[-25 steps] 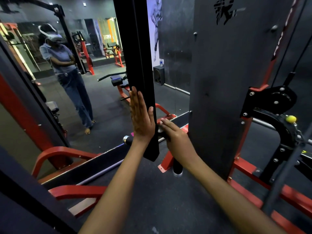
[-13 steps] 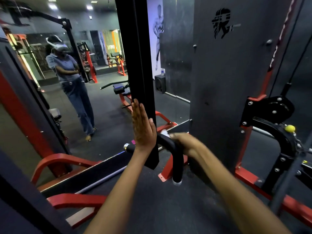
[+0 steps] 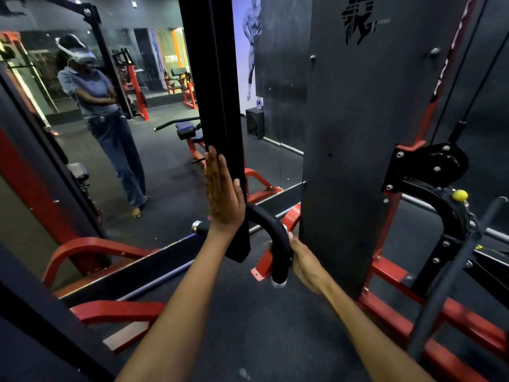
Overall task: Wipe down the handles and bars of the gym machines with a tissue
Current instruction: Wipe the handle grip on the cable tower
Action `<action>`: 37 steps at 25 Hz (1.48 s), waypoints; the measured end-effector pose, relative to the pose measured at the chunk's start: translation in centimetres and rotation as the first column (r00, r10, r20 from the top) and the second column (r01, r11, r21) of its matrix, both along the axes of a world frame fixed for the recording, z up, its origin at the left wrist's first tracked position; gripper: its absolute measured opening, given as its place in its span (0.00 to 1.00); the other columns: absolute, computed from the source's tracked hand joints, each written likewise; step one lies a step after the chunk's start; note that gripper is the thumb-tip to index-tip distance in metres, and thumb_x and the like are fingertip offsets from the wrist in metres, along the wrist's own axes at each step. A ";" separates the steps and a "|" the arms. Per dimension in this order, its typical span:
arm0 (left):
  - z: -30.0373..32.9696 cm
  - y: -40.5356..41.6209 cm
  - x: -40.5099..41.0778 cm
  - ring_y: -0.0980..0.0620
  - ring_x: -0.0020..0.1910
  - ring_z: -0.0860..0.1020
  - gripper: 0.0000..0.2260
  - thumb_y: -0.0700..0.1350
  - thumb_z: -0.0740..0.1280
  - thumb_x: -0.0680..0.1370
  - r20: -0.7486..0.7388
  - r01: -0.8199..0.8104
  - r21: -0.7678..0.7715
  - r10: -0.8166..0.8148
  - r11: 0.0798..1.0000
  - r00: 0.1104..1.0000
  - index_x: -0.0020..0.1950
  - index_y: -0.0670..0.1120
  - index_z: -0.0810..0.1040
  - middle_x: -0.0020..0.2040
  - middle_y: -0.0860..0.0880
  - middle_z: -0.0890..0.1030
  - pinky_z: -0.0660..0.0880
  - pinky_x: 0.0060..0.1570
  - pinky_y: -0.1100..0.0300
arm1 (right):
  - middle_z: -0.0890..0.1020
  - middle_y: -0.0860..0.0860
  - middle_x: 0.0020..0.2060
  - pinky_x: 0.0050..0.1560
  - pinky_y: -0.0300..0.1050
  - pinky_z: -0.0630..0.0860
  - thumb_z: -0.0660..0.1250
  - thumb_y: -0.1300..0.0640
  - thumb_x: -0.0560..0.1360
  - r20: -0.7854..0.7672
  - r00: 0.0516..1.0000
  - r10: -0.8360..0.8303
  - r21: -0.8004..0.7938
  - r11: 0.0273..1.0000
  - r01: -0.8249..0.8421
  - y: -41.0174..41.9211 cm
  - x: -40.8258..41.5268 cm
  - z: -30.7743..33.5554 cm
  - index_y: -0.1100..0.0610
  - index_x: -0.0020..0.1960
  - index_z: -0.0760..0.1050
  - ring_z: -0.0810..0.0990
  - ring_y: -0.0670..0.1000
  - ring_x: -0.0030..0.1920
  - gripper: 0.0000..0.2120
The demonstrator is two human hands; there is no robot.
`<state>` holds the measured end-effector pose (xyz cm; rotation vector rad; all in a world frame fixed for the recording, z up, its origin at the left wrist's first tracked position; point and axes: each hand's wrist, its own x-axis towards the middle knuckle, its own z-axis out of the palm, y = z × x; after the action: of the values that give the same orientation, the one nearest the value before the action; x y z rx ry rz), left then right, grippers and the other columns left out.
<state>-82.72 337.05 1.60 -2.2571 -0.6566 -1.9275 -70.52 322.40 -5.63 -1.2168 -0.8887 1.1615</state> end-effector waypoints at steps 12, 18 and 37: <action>-0.2 0.2 -0.4 0.55 0.78 0.43 0.26 0.46 0.48 0.84 0.007 0.016 -0.018 -0.016 1.000 1.000 0.79 0.53 0.38 0.78 0.57 0.38 0.47 0.76 0.52 | 0.82 0.56 0.54 0.59 0.39 0.74 0.59 0.67 0.73 0.707 0.545 -0.451 0.528 0.849 0.018 2.5 -4.2 7.2 0.63 0.57 0.79 0.79 0.47 0.56 0.16; -0.3 -0.3 -0.6 0.53 0.78 0.44 0.27 0.43 0.48 0.84 0.004 0.029 -0.016 -0.029 0.999 1.000 0.79 0.51 0.38 0.78 0.56 0.39 0.49 0.76 0.50 | 0.78 0.51 0.58 0.59 0.52 0.75 0.61 0.73 0.71 0.580 0.456 -0.675 0.647 0.722 0.245 -4.1 -1.3 -2.7 0.64 0.58 0.78 0.77 0.47 0.59 0.18; -0.3 0.0 -0.3 0.55 0.78 0.43 0.26 0.46 0.48 0.84 0.006 0.028 -0.029 -0.028 0.999 1.000 0.78 0.54 0.37 0.78 0.59 0.38 0.47 0.76 0.52 | 0.80 0.54 0.57 0.62 0.40 0.73 0.63 0.66 0.76 0.625 0.524 -0.579 0.625 0.773 0.110 2.3 -4.4 6.3 0.62 0.59 0.77 0.78 0.48 0.58 0.13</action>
<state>-82.98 337.07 1.28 -2.2912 -0.6614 -1.9503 -74.88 324.70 0.71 -1.3624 -1.4094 -0.0895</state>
